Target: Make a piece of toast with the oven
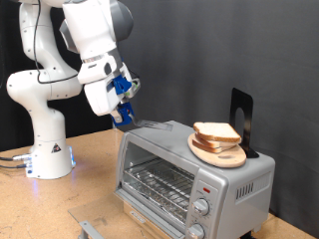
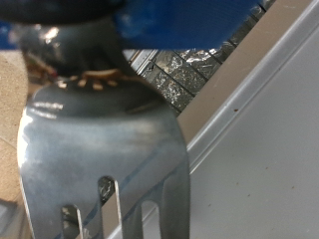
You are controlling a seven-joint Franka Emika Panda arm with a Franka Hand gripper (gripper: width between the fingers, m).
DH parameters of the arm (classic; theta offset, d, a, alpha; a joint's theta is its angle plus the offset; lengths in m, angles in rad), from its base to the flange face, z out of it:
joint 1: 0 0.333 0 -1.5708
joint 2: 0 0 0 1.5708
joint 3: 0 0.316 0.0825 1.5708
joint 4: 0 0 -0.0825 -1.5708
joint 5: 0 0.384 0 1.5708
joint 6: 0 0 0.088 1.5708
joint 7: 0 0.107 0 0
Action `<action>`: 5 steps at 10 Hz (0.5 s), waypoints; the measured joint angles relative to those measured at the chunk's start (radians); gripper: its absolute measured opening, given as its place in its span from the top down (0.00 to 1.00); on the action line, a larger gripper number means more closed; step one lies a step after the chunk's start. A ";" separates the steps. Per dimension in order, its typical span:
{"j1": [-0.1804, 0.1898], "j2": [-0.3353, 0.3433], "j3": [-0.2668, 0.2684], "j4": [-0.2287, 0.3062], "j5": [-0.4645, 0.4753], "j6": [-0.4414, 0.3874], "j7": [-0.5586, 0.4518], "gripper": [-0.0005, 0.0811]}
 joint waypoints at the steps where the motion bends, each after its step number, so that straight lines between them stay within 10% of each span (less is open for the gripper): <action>1: 0.000 0.002 0.001 0.004 0.000 -0.029 0.000 0.46; 5: 0.001 0.002 0.014 0.001 0.019 0.017 0.003 0.46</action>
